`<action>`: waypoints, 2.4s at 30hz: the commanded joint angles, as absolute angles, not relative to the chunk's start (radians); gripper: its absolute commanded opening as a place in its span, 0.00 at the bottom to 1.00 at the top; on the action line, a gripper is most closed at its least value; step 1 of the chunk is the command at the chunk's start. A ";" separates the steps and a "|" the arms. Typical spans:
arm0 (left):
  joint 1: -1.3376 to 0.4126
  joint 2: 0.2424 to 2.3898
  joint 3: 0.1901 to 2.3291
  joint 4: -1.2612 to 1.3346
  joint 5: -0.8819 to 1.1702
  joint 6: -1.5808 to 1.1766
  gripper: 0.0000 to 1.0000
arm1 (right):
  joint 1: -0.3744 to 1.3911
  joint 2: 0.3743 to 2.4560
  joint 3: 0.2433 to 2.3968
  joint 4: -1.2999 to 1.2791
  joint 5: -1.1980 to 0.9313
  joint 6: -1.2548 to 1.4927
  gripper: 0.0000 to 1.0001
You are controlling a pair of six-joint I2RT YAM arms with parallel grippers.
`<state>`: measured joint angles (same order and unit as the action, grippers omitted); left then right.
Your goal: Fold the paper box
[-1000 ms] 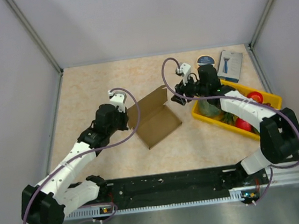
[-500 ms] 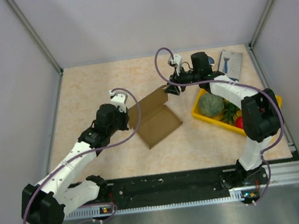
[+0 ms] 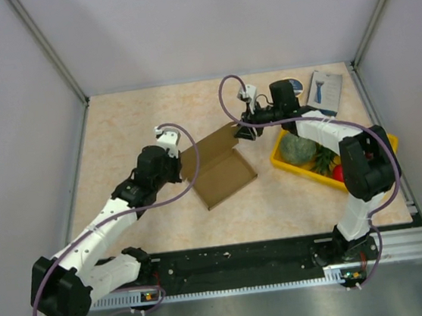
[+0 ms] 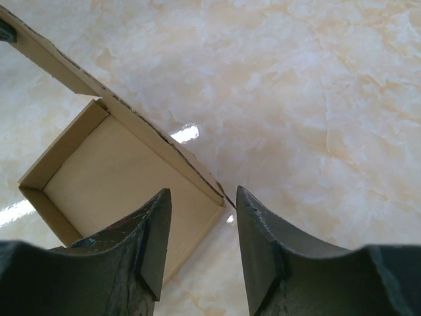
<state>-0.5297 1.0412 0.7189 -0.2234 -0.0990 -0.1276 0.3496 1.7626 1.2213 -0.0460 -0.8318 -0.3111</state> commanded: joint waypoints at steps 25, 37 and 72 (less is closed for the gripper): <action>-0.589 1.216 0.873 -0.193 -0.406 -0.517 0.00 | 0.587 1.405 0.766 0.445 -0.099 0.083 0.00; -0.709 1.138 0.740 -0.127 -0.554 -0.709 0.00 | 0.794 1.315 0.674 0.413 0.354 0.261 0.00; -0.893 0.980 0.443 -0.015 -0.727 -0.867 0.00 | 1.085 1.298 0.646 0.223 0.833 0.646 0.00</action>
